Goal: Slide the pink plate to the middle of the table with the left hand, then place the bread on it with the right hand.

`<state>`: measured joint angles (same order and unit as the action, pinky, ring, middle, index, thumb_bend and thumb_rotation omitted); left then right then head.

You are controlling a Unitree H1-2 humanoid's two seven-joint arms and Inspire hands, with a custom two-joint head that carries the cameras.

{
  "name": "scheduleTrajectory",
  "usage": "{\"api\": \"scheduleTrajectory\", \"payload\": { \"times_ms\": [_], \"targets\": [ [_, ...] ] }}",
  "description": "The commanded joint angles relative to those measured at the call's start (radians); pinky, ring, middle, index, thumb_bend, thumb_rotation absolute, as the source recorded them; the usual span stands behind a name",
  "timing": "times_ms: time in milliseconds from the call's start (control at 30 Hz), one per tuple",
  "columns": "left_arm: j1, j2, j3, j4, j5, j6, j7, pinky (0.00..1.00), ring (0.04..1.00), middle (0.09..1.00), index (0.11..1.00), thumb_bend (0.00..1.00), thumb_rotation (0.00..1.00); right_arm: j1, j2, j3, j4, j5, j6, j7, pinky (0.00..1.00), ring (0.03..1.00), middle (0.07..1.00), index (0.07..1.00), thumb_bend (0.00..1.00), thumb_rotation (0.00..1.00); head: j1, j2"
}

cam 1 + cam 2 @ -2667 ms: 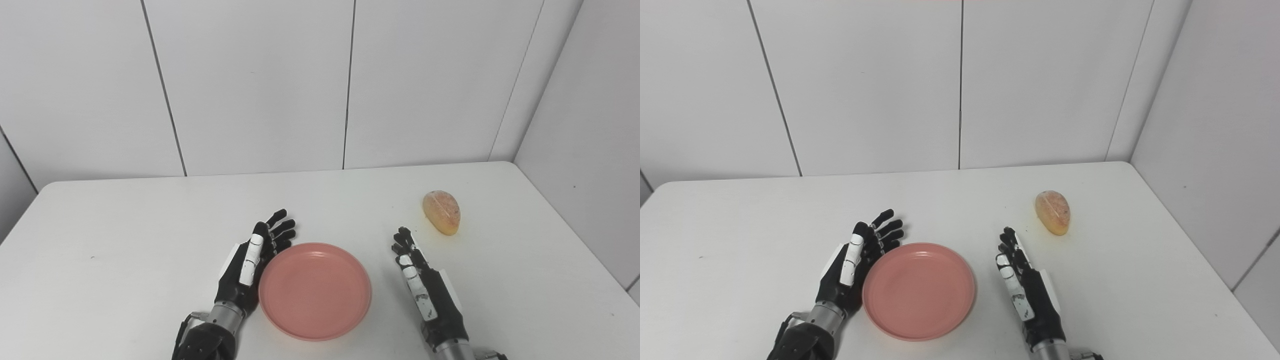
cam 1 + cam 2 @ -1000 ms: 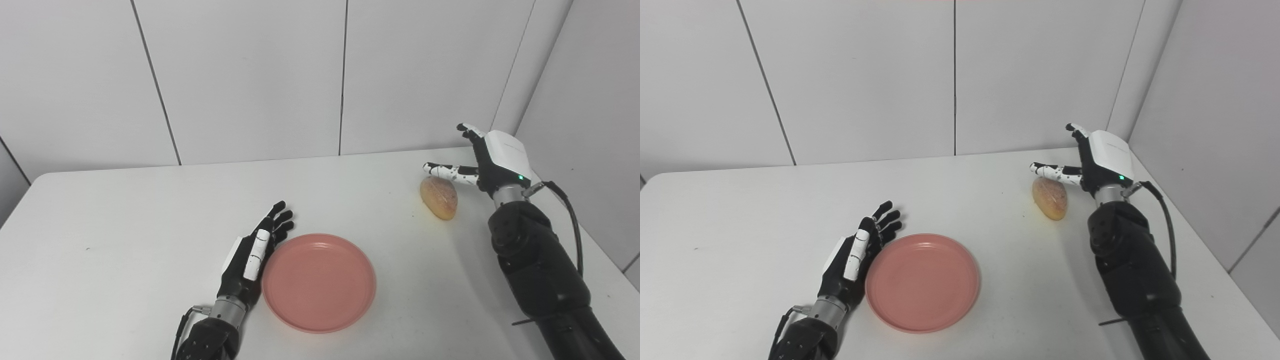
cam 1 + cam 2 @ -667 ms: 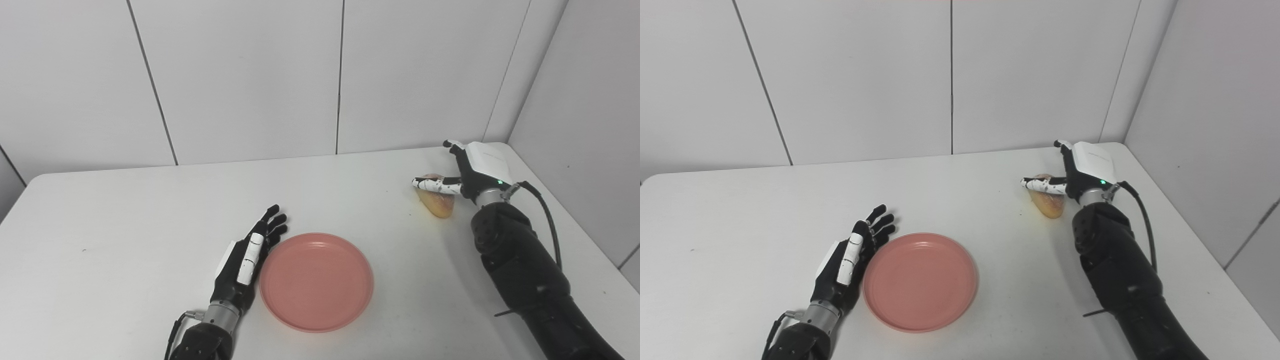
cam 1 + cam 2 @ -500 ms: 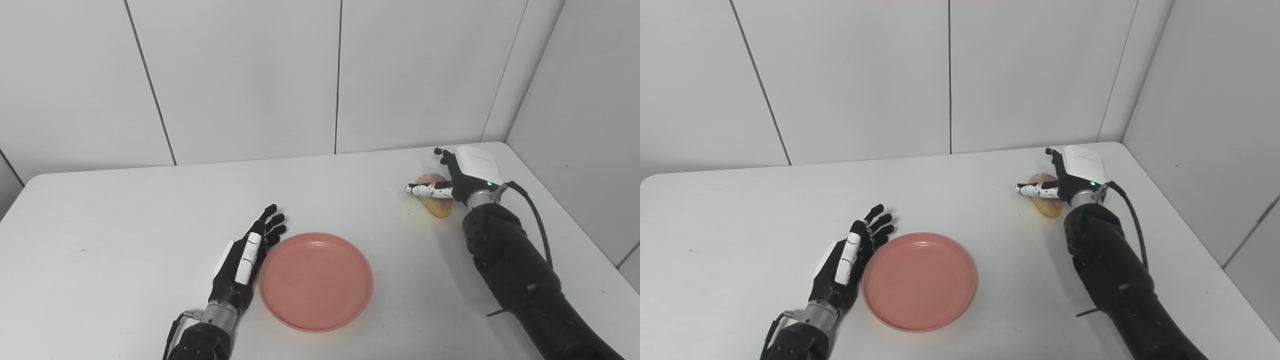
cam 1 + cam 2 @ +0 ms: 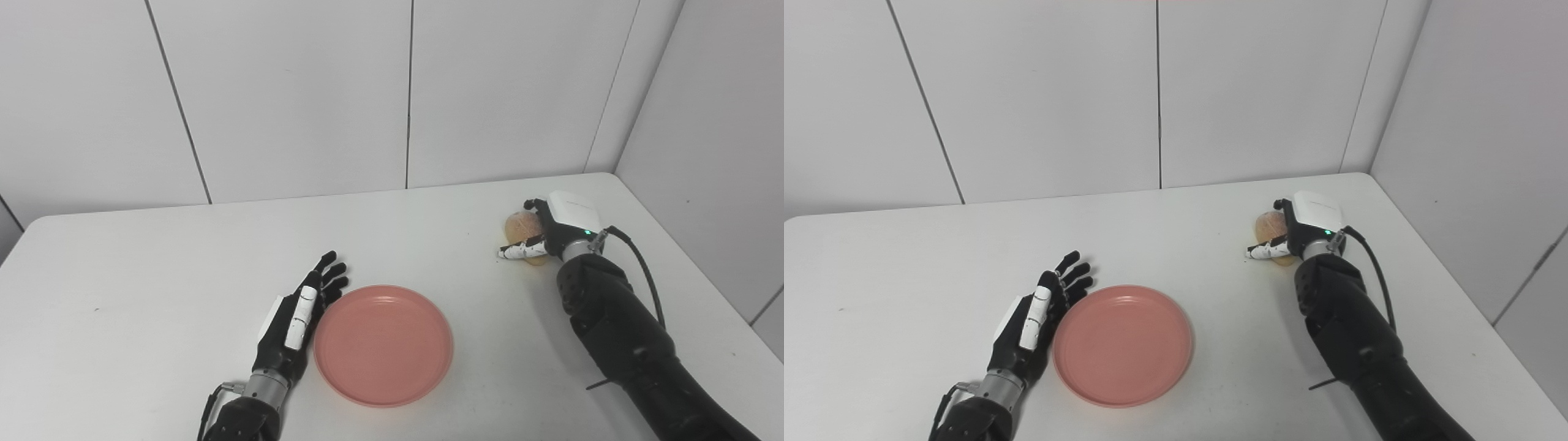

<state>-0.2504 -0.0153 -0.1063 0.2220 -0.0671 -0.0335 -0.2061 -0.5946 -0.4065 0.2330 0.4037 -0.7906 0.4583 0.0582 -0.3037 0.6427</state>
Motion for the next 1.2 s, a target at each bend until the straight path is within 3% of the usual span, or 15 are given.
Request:
{"api": "scheduleTrajectory", "payload": {
  "times_ms": [0, 33, 100, 133, 233, 567, 667, 833, 1033, 1167],
  "targets": [
    [0.006, 0.002, 0.003, 0.001, -0.015, -0.023, -0.009, 0.92, 0.894, 0.911, 0.910, 0.77, 1.00, -0.044, -0.005, -0.024, -0.022, 0.012, -0.019, -0.060, 0.32, 0.432, 0.557, 0.768, 0.71, 0.14, 0.000, 0.000],
    [0.008, 0.000, 0.003, -0.005, -0.013, -0.019, -0.007, 0.92, 0.892, 0.909, 0.909, 0.77, 1.00, -0.041, 0.000, -0.032, -0.021, 0.019, -0.025, -0.082, 0.21, 0.290, 0.498, 0.729, 0.61, 0.05, 0.001, 0.000],
    [0.010, -0.003, 0.002, -0.011, -0.012, -0.018, -0.005, 0.92, 0.891, 0.908, 0.909, 0.77, 1.00, -0.036, 0.005, -0.037, -0.017, 0.022, -0.037, -0.123, 0.17, 0.233, 0.481, 0.703, 0.58, 0.02, 0.002, 0.002],
    [0.010, -0.004, 0.002, -0.011, -0.012, -0.020, -0.005, 0.92, 0.890, 0.904, 0.906, 0.77, 1.00, -0.034, 0.005, -0.035, -0.015, 0.022, -0.043, -0.141, 0.15, 0.221, 0.474, 0.576, 0.55, 0.01, 0.002, 0.002],
    [0.013, -0.006, 0.003, -0.019, -0.022, -0.012, -0.011, 0.92, 0.889, 0.902, 0.906, 0.77, 1.00, -0.030, 0.003, -0.031, -0.015, 0.015, -0.042, -0.183, 0.18, 0.260, 0.472, 0.496, 0.53, 0.00, 0.004, 0.003],
    [0.017, -0.010, -0.003, -0.035, -0.030, 0.000, -0.011, 0.92, 0.887, 0.898, 0.902, 0.77, 1.00, -0.010, 0.005, -0.056, -0.022, 0.060, -0.135, -0.317, 0.19, 0.271, 0.472, 0.488, 0.53, 0.00, 0.015, 0.007],
    [0.018, -0.013, -0.006, -0.035, -0.023, -0.001, -0.007, 0.92, 0.888, 0.899, 0.904, 0.76, 1.00, 0.004, 0.004, -0.058, -0.063, 0.076, -0.157, -0.321, 0.19, 0.263, 0.472, 0.487, 0.53, 0.00, 0.038, 0.011],
    [0.019, -0.014, -0.011, -0.032, -0.010, -0.017, 0.001, 0.91, 0.888, 0.898, 0.902, 0.75, 1.00, 0.063, 0.038, -0.078, -0.243, 0.136, -0.161, -0.278, 0.20, 0.287, 0.474, 0.488, 0.53, 0.00, 0.076, 0.016],
    [0.017, -0.019, -0.015, -0.040, 0.007, -0.007, 0.014, 0.92, 0.894, 0.905, 0.905, 0.75, 1.00, 0.140, 0.105, -0.077, -0.472, 0.203, -0.140, -0.193, 0.29, 0.375, 0.422, 0.522, 0.52, 0.00, 0.115, 0.022],
    [0.017, -0.025, -0.017, -0.051, 0.011, 0.005, 0.024, 0.93, 0.901, 0.913, 0.915, 0.76, 1.00, 0.174, 0.147, -0.077, -0.544, 0.238, -0.146, -0.149, 0.27, 0.346, 0.406, 0.519, 0.52, 0.00, 0.153, 0.031]
  ]
}}
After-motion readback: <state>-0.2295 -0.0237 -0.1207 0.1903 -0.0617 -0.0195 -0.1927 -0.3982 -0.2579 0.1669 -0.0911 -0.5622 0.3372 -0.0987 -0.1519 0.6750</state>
